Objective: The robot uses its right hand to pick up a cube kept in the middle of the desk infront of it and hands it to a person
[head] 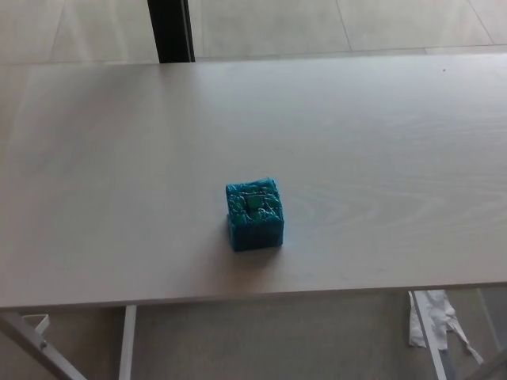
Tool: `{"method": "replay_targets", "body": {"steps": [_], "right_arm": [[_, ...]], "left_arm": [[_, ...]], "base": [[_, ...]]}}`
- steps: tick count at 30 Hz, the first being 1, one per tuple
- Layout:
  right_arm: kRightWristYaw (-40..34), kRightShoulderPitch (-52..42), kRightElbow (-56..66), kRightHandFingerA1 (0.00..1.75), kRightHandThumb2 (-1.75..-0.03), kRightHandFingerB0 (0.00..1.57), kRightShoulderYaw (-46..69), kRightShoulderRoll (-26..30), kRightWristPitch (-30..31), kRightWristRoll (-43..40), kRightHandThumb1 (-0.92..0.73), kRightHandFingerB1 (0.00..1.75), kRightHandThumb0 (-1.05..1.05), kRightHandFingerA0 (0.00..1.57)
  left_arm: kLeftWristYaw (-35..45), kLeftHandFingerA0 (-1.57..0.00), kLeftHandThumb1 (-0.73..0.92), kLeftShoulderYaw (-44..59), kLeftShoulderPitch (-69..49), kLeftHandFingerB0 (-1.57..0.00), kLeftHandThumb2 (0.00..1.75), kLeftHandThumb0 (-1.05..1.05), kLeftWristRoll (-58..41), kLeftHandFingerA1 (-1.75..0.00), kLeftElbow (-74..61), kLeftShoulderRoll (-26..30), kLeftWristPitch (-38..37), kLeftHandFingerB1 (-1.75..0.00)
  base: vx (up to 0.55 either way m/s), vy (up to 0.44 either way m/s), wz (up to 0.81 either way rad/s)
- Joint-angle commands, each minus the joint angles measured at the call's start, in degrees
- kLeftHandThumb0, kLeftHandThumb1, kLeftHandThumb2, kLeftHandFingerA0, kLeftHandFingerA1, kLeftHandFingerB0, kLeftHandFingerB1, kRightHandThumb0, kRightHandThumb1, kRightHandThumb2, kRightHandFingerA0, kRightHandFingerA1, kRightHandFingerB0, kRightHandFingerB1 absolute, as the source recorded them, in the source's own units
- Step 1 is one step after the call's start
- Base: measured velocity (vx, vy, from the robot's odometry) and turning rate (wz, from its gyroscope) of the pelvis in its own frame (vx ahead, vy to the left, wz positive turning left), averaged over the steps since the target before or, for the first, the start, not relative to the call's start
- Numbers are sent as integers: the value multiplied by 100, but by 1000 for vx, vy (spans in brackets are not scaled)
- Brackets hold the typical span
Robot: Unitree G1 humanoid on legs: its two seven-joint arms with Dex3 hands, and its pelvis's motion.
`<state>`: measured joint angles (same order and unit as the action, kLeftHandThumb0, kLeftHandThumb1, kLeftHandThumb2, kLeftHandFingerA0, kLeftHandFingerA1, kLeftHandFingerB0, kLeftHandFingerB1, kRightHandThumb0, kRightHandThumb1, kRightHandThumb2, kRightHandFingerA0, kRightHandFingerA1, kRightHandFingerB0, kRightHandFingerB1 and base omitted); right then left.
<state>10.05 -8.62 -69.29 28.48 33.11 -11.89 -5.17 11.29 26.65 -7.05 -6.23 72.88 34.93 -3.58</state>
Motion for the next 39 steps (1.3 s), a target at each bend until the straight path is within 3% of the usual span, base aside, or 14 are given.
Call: {"method": "replay_targets", "body": {"steps": [1, 2, 12, 13, 17, 22, 27, 28, 30, 32, 34, 36, 37, 39], "right_arm": [[191, -20, -88, 45, -56, 29, 6, 131, -337, -165, -53, 30, -47, 40], [218, -34, -85, 48, -57, 27, 27, 123, -345, -193, -54, 30, -47, 43], [-172, -33, -51, 46, -57, 31, 378, 18, -618, -448, -53, 31, -54, 53], [-260, 231, 291, 51, -57, 38, 991, -41, -1044, -1064, -54, 33, -49, 75], [-25, 439, 734, 57, -75, 29, 1341, -164, -1495, -1264, -42, 44, -53, 59], [79, 745, 1999, 41, -56, 35, 1425, -354, -1541, -1424, -50, 33, -58, 50], [161, 764, 4275, 46, -56, 34, 1225, -717, -686, -1940, -50, 39, -63, 55], [-68, 739, 4905, 55, -81, 29, 1012, -812, -686, -1698, -41, 49, -70, 50], [-138, 794, 5454, 47, -65, 39, 826, -914, -625, -1657, -42, 47, -75, 53], [-137, 810, 6149, 50, -79, 34, 606, -970, -265, -1780, -41, 49, -70, 45], [94, 944, 6514, 46, -78, 21, 282, -925, -488, -1594, -44, 42, -64, 26], [-161, 1211, 7230, 39, -57, 28, -167, -964, -357, -1075, -58, 29, -58, 32], [-200, 1325, 7534, 39, -58, 27, -365, -984, -165, -1023, -57, 29, -54, 32], [-170, 1536, 7885, 49, -79, 16, -705, -991, -13, -822, -46, 41, -62, 24]], "left_arm": [[230, -57, 51, 118, 23, -46, 56, -51, -214, -52, 111, 90, -96, -41], [224, -54, 41, 129, 15, -42, 77, -59, -224, -61, 113, 83, -103, -51], [132, -56, 40, 219, 88, -40, 80, -59, -327, -61, 97, 123, 21, -51], [137, -59, 41, 506, 134, -41, 81, -60, -609, -61, 84, 45, -191, -50], [44, -64, 52, 623, 204, -45, 56, -57, -635, -47, 66, -15, -190, -37], [-24, -58, 42, 621, 287, -43, 83, -62, -579, -60, 64, -90, -291, -52], [60, -64, 58, 495, 263, -56, 59, -70, -457, -52, -1, -87, -429, -39], [108, -62, 61, 450, 258, -53, 59, -71, -412, -51, 2, -63, -446, -39], [118, -55, 48, 440, 252, -48, 90, -73, -406, -60, 5, -64, -426, -52], [96, -61, 63, 393, 260, -53, 59, -73, -359, -50, 18, -57, -413, -39], [85, -56, 50, 383, 277, -44, 92, -70, -353, -61, 39, -62, -378, -52], [76, -61, 65, 350, 261, -53, 60, -69, -321, -49, 50, -56, -384, -40], [64, -55, 51, 354, 253, -44, 92, -69, -329, -60, 39, -57, -369, -53], [26, -54, 51, 336, 242, -46, 91, -69, -307, -59, 53, -65, -374, -53]], "base": [[0, 0, 0], [0, 0, 0], [0, 0, 0], [0, 0, 0], [0, 0, 0], [0, 0, 0], [0, 0, 0], [0, 0, 0], [0, 0, 0], [0, 0, 0], [0, 0, 0], [0, 0, 0], [0, 0, 0], [0, 0, 0]]}}
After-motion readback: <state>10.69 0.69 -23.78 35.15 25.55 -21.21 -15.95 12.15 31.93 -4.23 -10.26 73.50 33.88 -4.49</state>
